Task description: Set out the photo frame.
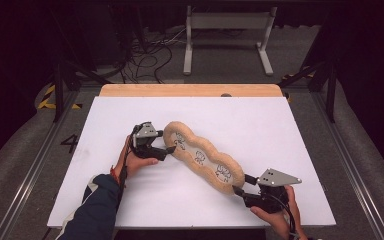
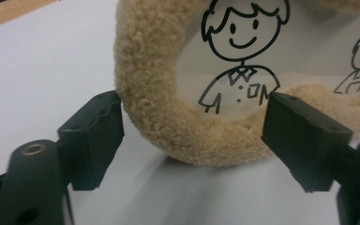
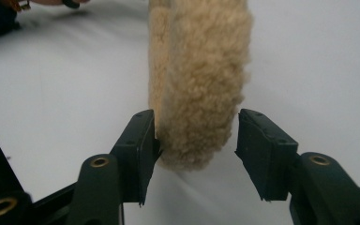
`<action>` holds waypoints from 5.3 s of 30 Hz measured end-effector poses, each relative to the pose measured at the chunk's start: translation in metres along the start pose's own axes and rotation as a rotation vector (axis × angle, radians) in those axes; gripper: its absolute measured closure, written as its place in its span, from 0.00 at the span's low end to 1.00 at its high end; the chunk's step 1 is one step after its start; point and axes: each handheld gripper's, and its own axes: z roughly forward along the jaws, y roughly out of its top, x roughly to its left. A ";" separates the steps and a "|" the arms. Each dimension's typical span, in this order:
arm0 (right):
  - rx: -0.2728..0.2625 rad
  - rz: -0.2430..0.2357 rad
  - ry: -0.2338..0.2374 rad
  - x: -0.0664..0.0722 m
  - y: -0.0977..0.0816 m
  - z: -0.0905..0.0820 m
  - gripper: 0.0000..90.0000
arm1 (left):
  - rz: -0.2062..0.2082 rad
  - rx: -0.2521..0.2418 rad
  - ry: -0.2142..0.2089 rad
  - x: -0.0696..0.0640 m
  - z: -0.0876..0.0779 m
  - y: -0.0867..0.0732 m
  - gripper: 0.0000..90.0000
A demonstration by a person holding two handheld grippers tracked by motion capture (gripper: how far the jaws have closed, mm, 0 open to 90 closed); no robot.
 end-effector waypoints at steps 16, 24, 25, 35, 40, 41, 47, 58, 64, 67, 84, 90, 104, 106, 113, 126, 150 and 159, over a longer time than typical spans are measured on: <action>-0.004 -0.006 -0.018 -0.001 -0.001 0.000 0.69 | -0.034 -0.007 -0.037 0.006 -0.006 -0.005 0.43; -0.010 -0.001 -0.034 -0.008 0.000 0.003 0.68 | 0.017 0.009 -0.029 0.001 -0.015 -0.010 0.44; -0.011 -0.007 -0.042 -0.009 0.001 0.003 0.68 | 0.018 0.011 -0.034 0.001 -0.016 -0.010 0.44; -0.021 -0.005 -0.064 -0.018 0.003 0.006 0.69 | 0.005 0.010 -0.051 0.000 -0.026 -0.015 0.48; -0.024 -0.007 -0.071 -0.017 0.002 0.005 0.69 | -0.018 -0.013 0.010 0.000 -0.020 -0.012 0.39; -0.024 -0.004 -0.073 -0.016 0.002 0.004 0.68 | -0.016 -0.018 0.012 -0.001 -0.018 -0.011 0.39; -0.045 0.013 -0.081 -0.015 -0.001 0.003 0.68 | 0.015 0.002 0.024 -0.007 -0.011 -0.009 0.46; -0.094 0.029 -0.111 -0.014 0.001 0.001 0.69 | -0.004 -0.007 0.018 -0.003 -0.016 -0.011 0.58; -0.095 0.034 -0.113 -0.016 0.002 0.002 0.70 | -0.002 0.007 0.015 -0.005 -0.020 -0.012 0.60; -0.094 0.036 -0.114 -0.018 0.003 0.004 0.71 | 0.002 0.012 0.015 -0.006 -0.023 -0.013 0.61; -0.076 0.019 -0.103 -0.033 0.012 0.019 0.72 | -0.025 0.046 0.034 -0.029 -0.049 -0.027 0.59; -0.073 0.017 -0.112 -0.036 0.015 0.024 0.72 | -0.030 0.054 0.060 -0.037 -0.055 -0.030 0.58; -0.081 0.005 -0.089 -0.042 0.021 0.033 0.70 | -0.022 0.065 0.074 -0.049 -0.068 -0.039 0.56; -0.080 -0.002 -0.086 -0.042 0.021 0.034 0.69 | -0.018 0.066 0.074 -0.051 -0.069 -0.040 0.56; -0.070 -0.020 -0.078 -0.045 0.025 0.038 0.68 | -0.015 0.071 0.066 -0.055 -0.074 -0.043 0.56; -0.046 -0.082 -0.103 -0.041 0.027 0.038 0.64 | 0.029 0.085 0.078 -0.059 -0.074 -0.043 0.49; 0.000 -0.110 -0.134 -0.042 0.027 0.024 0.16 | 0.118 0.074 0.120 -0.064 -0.087 -0.046 0.13; -0.006 -0.144 -0.119 -0.039 0.021 0.016 0.10 | 0.116 0.043 0.119 -0.063 -0.095 -0.052 0.10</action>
